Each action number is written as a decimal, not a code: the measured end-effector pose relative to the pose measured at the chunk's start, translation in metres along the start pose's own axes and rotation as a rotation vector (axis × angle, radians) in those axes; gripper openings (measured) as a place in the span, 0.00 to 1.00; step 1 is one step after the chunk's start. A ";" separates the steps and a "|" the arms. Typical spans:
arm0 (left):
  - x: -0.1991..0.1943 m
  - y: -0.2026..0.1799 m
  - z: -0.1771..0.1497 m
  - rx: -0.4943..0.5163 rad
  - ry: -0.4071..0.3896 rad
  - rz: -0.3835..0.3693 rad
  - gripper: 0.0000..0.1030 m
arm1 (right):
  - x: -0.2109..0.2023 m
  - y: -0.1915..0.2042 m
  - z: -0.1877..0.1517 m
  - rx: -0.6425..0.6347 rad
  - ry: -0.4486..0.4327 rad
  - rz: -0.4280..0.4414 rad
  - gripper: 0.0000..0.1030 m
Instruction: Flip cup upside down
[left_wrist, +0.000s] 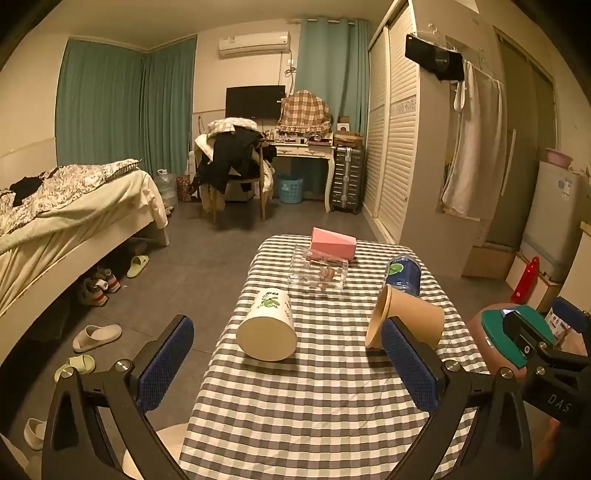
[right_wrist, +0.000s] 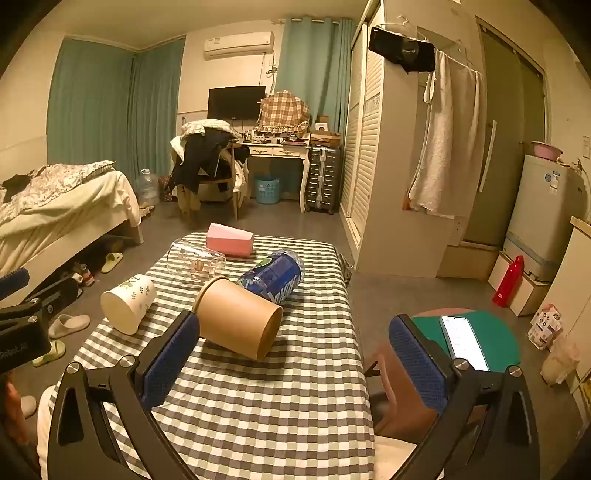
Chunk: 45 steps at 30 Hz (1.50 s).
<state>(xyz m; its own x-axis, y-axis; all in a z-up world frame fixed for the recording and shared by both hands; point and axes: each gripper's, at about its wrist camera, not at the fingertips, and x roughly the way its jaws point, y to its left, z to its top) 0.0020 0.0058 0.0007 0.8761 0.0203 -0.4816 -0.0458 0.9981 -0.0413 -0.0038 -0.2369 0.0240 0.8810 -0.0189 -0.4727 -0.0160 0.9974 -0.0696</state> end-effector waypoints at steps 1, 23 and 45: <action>-0.001 0.000 0.000 0.000 0.000 -0.001 1.00 | 0.000 0.000 0.000 0.001 0.000 0.001 1.00; -0.001 0.001 0.001 0.002 0.002 -0.001 1.00 | -0.001 0.000 -0.001 0.007 0.009 0.008 1.00; -0.002 0.002 0.001 0.003 0.004 0.000 1.00 | 0.000 0.002 -0.006 0.012 0.023 0.014 1.00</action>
<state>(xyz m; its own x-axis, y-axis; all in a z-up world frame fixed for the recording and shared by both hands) 0.0007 0.0075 0.0024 0.8743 0.0202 -0.4849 -0.0442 0.9983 -0.0383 -0.0067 -0.2358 0.0188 0.8696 -0.0061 -0.4937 -0.0227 0.9984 -0.0525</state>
